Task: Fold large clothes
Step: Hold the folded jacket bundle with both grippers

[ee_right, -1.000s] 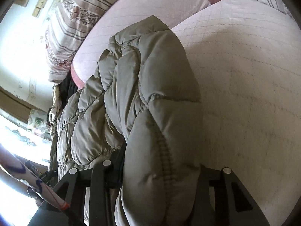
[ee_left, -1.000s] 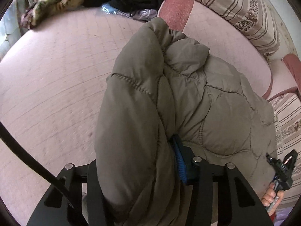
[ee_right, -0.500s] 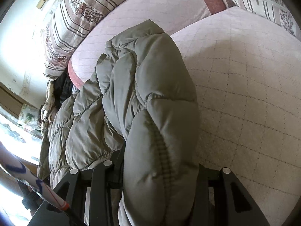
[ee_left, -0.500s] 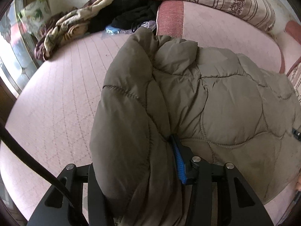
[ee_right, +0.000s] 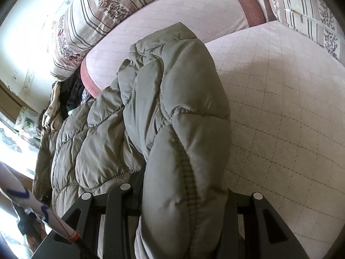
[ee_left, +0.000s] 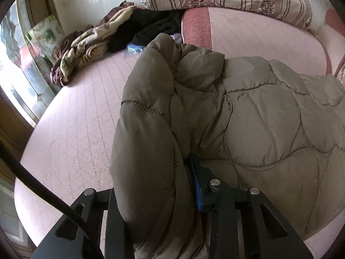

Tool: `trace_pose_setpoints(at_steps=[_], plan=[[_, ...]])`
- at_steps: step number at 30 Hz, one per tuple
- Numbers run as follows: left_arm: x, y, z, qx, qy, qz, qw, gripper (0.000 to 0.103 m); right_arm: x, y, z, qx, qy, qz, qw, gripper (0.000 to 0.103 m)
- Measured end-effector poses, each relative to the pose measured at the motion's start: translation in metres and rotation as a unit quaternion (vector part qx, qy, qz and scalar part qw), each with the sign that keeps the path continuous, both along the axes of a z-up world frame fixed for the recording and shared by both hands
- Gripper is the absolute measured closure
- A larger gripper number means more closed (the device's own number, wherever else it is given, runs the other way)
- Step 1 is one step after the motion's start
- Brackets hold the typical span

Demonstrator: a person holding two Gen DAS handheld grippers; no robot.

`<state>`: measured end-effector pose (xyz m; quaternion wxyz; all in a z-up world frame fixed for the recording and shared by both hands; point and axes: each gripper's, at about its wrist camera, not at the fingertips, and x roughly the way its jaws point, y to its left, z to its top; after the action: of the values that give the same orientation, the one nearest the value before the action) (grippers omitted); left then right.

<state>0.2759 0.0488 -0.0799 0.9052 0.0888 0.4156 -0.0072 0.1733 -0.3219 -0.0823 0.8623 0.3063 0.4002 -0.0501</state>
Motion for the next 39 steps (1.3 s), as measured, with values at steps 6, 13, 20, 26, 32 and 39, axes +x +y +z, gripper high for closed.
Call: trace_pose_setpoints(at_steps=[6, 13, 20, 26, 32, 39], plan=[[-0.001, -0.001, -0.001, 0.008, -0.002, 0.0, 1.0, 0.072, 0.001, 0.004, 0.001, -0.005, 0.004, -0.002, 1.0, 0.063], [-0.003, 0.005, 0.003, -0.011, 0.009, 0.004, 0.9999, 0.076, 0.0, 0.008, 0.005, -0.009, 0.005, 0.001, 1.0, 0.063], [-0.012, 0.005, 0.007, -0.01, 0.005, 0.005, 0.9999, 0.078, -0.001, 0.009, 0.006, -0.015, 0.005, 0.011, 1.0, 0.064], [-0.02, 0.004, 0.011, -0.011, 0.001, 0.004, 0.9999, 0.079, 0.0, 0.011, 0.011, -0.029, 0.003, 0.019, 0.999, 0.064], [-0.023, 0.004, 0.011, -0.012, 0.0, 0.005, 0.9999, 0.08, 0.001, 0.011, 0.012, -0.031, 0.002, 0.02, 0.999, 0.064], [-0.026, 0.006, 0.013, -0.014, 0.001, 0.005, 0.9999, 0.08, 0.0, 0.011, 0.013, -0.031, 0.001, 0.022, 0.999, 0.064]])
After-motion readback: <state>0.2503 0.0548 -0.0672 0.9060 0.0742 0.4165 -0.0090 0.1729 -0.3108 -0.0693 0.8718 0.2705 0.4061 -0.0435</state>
